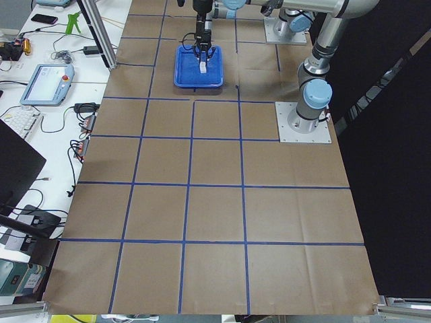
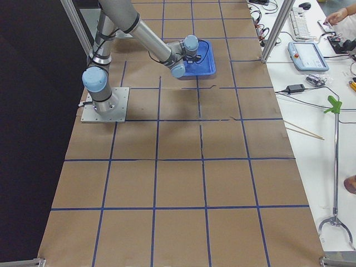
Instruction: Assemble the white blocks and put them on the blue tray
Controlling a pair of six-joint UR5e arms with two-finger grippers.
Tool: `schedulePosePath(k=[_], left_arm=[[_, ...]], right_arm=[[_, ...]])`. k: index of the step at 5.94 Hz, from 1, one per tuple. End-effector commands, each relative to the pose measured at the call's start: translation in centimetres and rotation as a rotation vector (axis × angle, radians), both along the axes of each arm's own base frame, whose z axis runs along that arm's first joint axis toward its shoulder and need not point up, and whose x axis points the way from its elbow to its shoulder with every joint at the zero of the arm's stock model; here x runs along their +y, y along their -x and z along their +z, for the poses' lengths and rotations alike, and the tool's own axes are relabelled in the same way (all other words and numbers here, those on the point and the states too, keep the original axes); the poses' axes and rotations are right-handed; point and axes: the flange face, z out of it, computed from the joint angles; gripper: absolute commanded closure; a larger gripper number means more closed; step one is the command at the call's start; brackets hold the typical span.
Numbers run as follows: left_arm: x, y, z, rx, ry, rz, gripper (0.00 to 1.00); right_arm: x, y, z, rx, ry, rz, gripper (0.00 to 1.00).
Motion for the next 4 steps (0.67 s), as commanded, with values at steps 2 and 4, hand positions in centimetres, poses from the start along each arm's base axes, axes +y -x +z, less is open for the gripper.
schedulePosePath(k=[2, 4], left_arm=[[0.03, 0.01, 0.10, 0.002, 0.002, 0.001, 0.02], [0.04, -0.01, 0.02, 0.000, 0.001, 0.001, 0.02]], right_arm=[[0.26, -0.50, -0.08, 0.002, -0.001, 0.011, 0.64], [0.40, -0.99, 0.01, 0.000, 0.013, 0.020, 0.64]])
